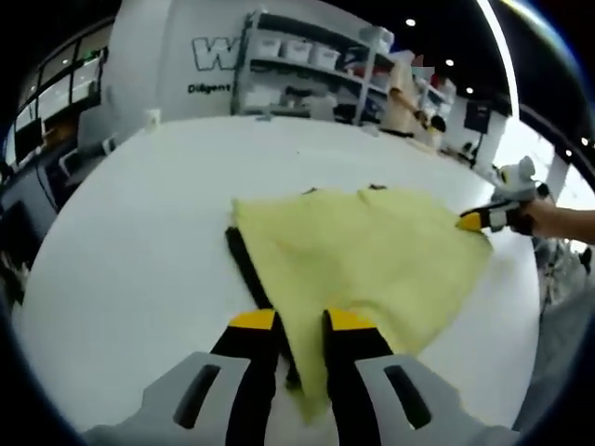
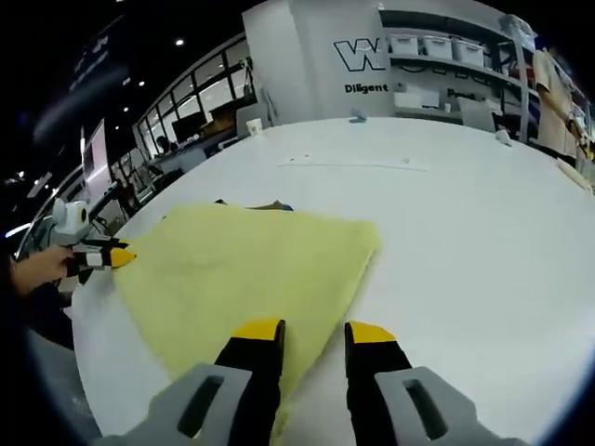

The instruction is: Fold the garment on the visible template until the final outline fits inside the template.

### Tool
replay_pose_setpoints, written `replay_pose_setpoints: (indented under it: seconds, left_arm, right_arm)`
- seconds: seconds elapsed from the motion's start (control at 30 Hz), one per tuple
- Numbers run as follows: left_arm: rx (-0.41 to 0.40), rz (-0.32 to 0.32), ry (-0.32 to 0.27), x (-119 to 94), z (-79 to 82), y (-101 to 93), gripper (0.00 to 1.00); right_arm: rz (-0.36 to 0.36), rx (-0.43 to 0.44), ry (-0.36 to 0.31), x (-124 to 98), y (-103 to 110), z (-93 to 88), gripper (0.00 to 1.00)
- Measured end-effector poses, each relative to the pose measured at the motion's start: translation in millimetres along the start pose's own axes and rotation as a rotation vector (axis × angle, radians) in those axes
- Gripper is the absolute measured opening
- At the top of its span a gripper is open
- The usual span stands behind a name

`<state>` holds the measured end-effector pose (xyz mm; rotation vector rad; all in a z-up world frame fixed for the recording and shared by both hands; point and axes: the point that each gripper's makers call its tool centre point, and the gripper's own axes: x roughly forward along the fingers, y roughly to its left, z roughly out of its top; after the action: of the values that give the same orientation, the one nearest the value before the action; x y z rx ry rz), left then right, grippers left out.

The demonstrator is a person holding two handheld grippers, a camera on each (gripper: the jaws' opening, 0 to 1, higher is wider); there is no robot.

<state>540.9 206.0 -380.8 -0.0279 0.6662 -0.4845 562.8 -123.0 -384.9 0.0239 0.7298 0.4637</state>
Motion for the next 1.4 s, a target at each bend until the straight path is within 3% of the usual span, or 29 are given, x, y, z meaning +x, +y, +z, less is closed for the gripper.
replay_pose_setpoints:
  seconds: [0.43,0.63,0.83,1.17,1.4]
  left_arm:
    - [-0.086,0.006,-0.02,-20.4,-22.1,-2.6,0.08]
    - [-0.139,0.02,-0.032,-22.0,-22.2,-5.4,0.07]
    - [-0.129,0.048,-0.025,-24.6,-25.5,-2.3,0.06]
    - [-0.118,0.071,-0.015,-31.3,-34.7,1.0,0.01]
    - [-0.116,0.065,0.001,-41.6,-43.9,-11.7,0.01]
  right_arm:
    - [-0.002,-0.006,0.015,-32.4,15.2,-30.4,0.18]
    - [-0.009,0.012,0.014,-43.1,14.6,-42.1,0.06]
    - [-0.02,0.024,0.019,-45.6,17.1,-46.6,0.0]
    - [-0.024,0.042,0.015,-49.2,17.4,-48.7,0.0]
    - [-0.031,0.062,0.018,-64.8,22.3,-61.1,0.0]
